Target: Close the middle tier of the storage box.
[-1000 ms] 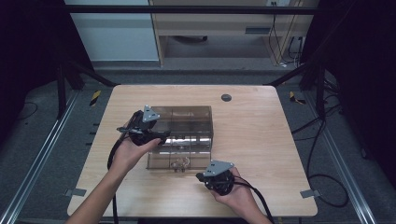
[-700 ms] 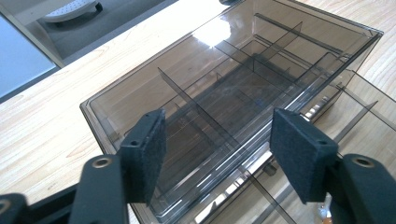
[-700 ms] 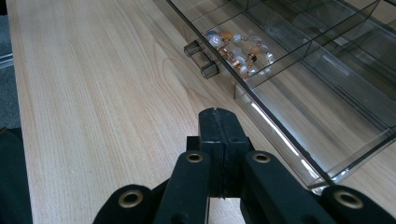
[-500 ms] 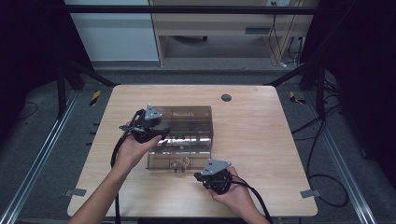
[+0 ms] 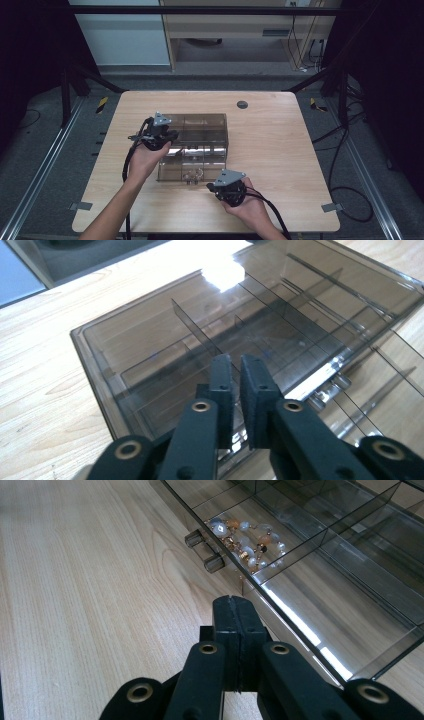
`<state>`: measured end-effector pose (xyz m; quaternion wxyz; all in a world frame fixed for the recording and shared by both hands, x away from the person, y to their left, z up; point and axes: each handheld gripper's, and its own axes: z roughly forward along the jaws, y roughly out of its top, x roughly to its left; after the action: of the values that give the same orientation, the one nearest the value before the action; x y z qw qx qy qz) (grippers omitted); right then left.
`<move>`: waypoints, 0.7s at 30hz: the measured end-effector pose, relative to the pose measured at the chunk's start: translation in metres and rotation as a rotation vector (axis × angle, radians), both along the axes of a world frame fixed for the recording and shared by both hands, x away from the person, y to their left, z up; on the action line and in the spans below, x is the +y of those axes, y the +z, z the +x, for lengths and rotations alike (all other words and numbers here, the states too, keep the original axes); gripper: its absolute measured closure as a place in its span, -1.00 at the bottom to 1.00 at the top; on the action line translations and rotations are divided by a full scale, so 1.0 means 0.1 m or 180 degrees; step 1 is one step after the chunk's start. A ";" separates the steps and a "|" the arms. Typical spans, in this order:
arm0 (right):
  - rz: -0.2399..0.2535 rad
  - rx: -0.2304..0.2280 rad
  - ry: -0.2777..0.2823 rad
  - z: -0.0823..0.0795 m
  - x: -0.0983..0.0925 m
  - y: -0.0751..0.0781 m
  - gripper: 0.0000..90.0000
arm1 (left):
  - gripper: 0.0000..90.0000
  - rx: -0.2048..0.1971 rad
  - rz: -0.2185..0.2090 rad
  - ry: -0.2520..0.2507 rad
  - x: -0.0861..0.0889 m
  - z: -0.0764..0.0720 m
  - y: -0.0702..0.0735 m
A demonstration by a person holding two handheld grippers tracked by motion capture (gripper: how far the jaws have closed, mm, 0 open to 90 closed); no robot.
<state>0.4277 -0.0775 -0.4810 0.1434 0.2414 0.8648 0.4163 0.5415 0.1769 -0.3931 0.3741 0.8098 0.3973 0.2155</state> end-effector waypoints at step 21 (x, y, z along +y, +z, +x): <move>-0.0016 -0.0085 0.0023 0.01 0.09 -0.05 1.00 | 0.99 0.0040 0.0127 -0.0038 -0.12 -0.01 -0.05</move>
<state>0.4283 -0.0689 -0.4861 0.1540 0.2324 0.8647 0.4178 0.5401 0.1652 -0.3980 0.3566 0.8208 0.3904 0.2160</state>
